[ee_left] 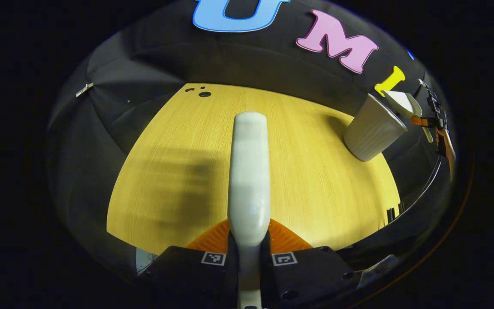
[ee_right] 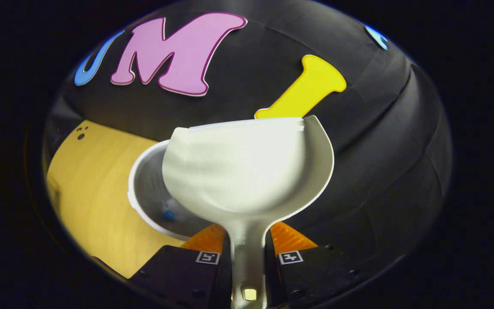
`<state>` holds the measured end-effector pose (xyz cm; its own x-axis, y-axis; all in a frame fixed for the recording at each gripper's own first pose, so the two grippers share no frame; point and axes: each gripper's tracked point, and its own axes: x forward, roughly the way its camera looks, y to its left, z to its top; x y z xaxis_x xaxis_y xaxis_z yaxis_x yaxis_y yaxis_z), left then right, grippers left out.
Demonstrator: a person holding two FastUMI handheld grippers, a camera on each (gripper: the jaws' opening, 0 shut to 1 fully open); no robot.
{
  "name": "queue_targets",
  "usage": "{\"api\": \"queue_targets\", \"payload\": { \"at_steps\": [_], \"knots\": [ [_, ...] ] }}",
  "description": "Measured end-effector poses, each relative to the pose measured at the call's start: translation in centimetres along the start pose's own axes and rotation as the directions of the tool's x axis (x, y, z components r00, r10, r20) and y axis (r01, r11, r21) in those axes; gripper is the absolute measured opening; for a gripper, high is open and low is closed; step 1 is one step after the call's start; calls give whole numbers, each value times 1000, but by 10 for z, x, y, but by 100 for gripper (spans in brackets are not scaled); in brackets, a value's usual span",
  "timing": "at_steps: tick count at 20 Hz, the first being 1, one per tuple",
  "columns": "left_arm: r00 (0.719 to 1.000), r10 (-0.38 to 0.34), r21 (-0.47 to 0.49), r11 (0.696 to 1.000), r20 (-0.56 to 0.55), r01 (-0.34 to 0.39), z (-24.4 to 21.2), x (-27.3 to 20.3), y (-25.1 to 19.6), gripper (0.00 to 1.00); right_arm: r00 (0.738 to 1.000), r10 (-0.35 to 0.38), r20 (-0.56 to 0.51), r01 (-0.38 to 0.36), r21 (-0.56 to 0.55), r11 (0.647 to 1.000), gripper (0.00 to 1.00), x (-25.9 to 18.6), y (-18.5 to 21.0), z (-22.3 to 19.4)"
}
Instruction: Pick up the small broom and dustpan from the desktop, sweep the trash into the dustpan with the broom, and then empty the trash into the garbage bin.
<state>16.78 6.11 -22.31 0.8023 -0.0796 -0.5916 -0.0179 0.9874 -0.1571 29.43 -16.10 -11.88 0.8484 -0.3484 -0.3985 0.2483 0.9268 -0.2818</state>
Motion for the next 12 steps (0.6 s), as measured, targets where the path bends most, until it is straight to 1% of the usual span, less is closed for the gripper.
{"api": "queue_targets", "payload": {
  "at_steps": [1,2,3,4,5,6,7,8,9,10,11,12],
  "knots": [
    [1000,-4,1,1000,3,4,-3,-5,-3,25,1000,25,15,-25,44,999,34,-2,2,8],
    [1000,-6,4,1000,5,6,-6,-10,-5,25,998,48,35,-51,79,996,38,-3,6,16],
    [1000,-12,6,1000,6,12,-9,-14,-5,22,996,74,59,-80,110,991,35,-5,6,18],
    [1000,-16,8,1000,5,16,-12,-18,-5,25,992,98,75,-108,131,986,35,-5,7,21],
    [1000,-17,10,1000,7,17,-15,-21,-4,22,989,124,86,-136,151,979,34,-5,8,20],
    [1000,-20,12,1000,7,20,-19,-25,-3,25,984,150,98,-165,170,972,39,-6,10,22],
    [1000,-21,16,1000,9,21,-22,-29,-3,25,979,175,107,-193,188,963,35,-7,10,25],
    [1000,-21,23,1000,14,20,-24,-32,-2,22,973,199,114,-219,204,954,35,-7,12,25],
    [1000,-22,30,999,17,22,-27,-34,-2,25,968,222,116,-242,218,945,31,-6,13,25],
    [999,-25,35,999,21,24,-30,-36,-2,25,963,247,111,-266,230,936,35,-3,16,21],
    [999,-28,36,999,25,27,-32,-36,-2,25,957,270,108,-289,241,927,35,-5,18,20],
    [999,-34,39,999,28,33,-35,-35,-3,25,950,294,106,-312,244,918,39,-6,19,20]
  ]
}}
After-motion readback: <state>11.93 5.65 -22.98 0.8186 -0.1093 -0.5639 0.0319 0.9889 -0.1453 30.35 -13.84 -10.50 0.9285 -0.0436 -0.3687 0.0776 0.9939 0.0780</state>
